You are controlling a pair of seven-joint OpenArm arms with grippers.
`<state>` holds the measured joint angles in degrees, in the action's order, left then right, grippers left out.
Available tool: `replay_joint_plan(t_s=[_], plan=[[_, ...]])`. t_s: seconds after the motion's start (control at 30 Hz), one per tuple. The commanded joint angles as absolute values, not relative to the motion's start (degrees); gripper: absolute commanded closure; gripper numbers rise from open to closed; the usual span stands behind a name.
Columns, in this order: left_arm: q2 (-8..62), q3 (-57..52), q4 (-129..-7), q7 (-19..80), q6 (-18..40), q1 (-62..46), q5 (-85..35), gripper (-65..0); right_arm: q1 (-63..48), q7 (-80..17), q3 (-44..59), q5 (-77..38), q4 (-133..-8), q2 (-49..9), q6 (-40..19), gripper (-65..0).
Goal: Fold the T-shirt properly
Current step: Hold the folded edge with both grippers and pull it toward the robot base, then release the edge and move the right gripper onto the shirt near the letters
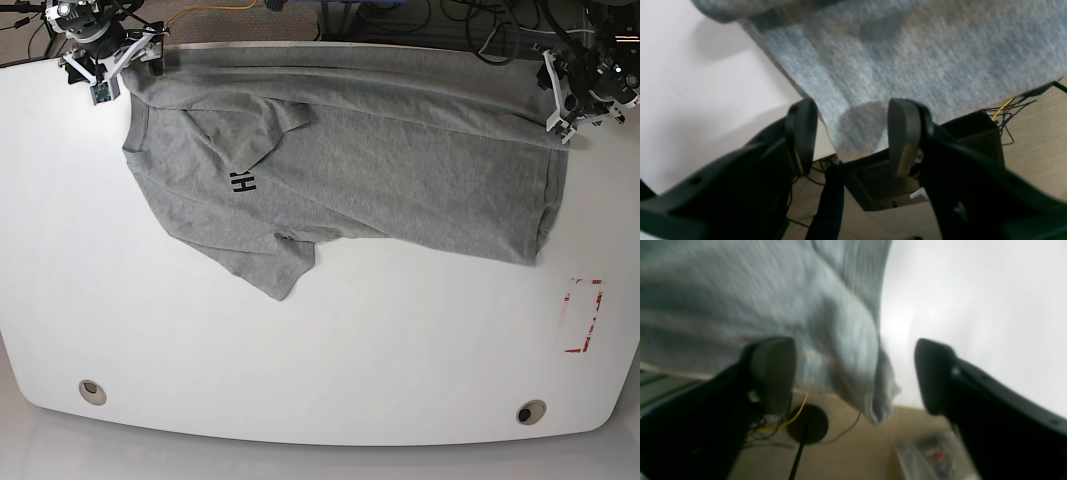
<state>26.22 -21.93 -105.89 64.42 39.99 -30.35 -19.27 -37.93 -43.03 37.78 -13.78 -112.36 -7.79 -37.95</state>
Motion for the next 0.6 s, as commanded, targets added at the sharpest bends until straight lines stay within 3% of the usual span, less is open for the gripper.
replay_joint_plan(t_s=[0.0, 0.27, 0.57], plan=[[27.3, -22.5, -109.1, 64.3, 40.0, -30.3, -19.4, -31.9, -38.2, -42.1, 37.9, -14.4, -114.9, -8.4, -38.1, -59.0], [27.4, -24.8, -114.0, 68.1, 40.0, -29.4, -19.5, -31.8, -34.7, -42.1, 37.8, -14.4, -115.6, -8.4, -38.3, -56.0], [26.9, -28.2, -114.0, 68.2, 40.0, -20.3, -19.0, -31.8, -24.8, -42.2, 37.8, -13.8, -114.2, -8.7, -38.3, -56.0]])
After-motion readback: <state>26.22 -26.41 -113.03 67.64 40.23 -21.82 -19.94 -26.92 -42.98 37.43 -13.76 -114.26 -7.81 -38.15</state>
